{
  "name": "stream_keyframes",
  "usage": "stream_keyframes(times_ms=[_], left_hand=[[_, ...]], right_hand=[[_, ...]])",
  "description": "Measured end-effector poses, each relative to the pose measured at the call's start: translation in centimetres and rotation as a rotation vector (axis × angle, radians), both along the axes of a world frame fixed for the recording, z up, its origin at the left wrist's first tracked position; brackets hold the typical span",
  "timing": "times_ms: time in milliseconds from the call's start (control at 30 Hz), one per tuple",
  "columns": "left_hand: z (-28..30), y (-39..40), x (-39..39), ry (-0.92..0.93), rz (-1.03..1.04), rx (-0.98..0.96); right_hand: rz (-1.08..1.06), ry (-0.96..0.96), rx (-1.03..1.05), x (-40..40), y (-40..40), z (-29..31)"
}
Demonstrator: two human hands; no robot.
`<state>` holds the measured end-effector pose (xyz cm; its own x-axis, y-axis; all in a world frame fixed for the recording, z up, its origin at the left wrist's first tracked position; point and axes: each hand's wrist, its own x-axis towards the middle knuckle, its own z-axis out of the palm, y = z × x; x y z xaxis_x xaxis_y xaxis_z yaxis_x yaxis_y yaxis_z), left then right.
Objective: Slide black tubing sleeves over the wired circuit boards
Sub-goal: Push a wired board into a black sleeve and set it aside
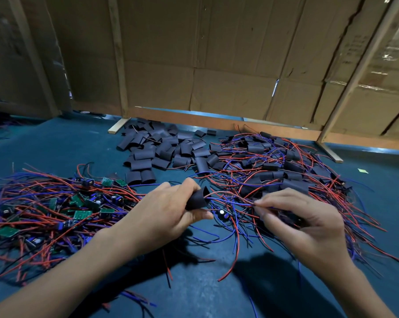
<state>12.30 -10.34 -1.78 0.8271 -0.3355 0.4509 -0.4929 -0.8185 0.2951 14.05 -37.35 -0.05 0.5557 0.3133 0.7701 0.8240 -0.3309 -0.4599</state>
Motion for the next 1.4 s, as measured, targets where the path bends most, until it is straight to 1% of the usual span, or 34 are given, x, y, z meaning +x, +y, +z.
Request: stream_keyframes(times_ms=[200, 300, 367, 400, 467, 533, 667, 800, 867, 900, 967, 1033, 1100, 1167, 1300, 1400], left_hand=[[0.1, 0.4, 0.2, -0.337, 0.034, 0.263], [0.3, 0.0, -0.1, -0.437, 0.012, 0.309], [0.2, -0.6, -0.3, -0.479, -0.013, 0.297], [0.1, -0.8, -0.4, -0.5, -0.024, 0.285], [-0.1, -1.1, -0.4, -0.532, -0.024, 0.257], [-0.1, -0.9, -0.3, -0.544, -0.004, 0.21], [-0.1, 0.1, 0.1, -0.522, 0.063, 0.15], [-0.2, 0.5, 0.2, -0.505, 0.07, 0.153], [-0.3, 0.3, 0.2, -0.514, 0.06, 0.171], [-0.3, 0.3, 0.2, -0.509, 0.056, 0.183], [-0.3, 0.3, 0.3, -0.503, 0.062, 0.219], [-0.2, 0.3, 0.3, -0.496, 0.084, 0.305], [-0.3, 0.1, 0.2, -0.469, 0.085, 0.412], [-0.4, -0.4, 0.1, -0.453, 0.06, 0.463], [-0.6, -1.1, 0.0, -0.5, 0.021, 0.452], [-0.7, -1.3, 0.0, -0.503, -0.01, 0.41]], right_hand=[[0.034, -0.144, -0.118, 0.2, 0.3, -0.7], [0.076, -0.16, -0.157, 0.0, 1.1, -1.1], [0.075, -0.114, -0.166, -0.3, 2.1, -1.5], [0.062, -0.053, -0.158, -0.4, 2.6, -1.8], [0.032, 0.153, -0.12, -0.8, 3.1, -2.2], [-0.003, 0.329, -0.116, -0.8, 2.8, -2.3], [-0.036, 0.395, -0.27, 0.0, 0.8, -1.7], [-0.033, 0.545, -0.259, 0.8, -0.1, -1.3], [-0.045, 0.567, -0.284, 0.9, -0.2, -1.3], [-0.034, 0.573, -0.275, 0.9, -0.2, -1.3], [0.027, 0.575, -0.193, 0.5, 0.1, -1.2], [0.079, 0.523, -0.121, 0.3, 0.7, -1.2], [0.121, 0.459, -0.095, 0.0, 1.4, -1.6], [0.141, 0.428, -0.077, -0.3, 2.0, -2.1], [0.148, 0.399, 0.019, -0.6, 2.9, -2.8], [0.11, 0.345, 0.013, -0.6, 3.0, -2.8]])
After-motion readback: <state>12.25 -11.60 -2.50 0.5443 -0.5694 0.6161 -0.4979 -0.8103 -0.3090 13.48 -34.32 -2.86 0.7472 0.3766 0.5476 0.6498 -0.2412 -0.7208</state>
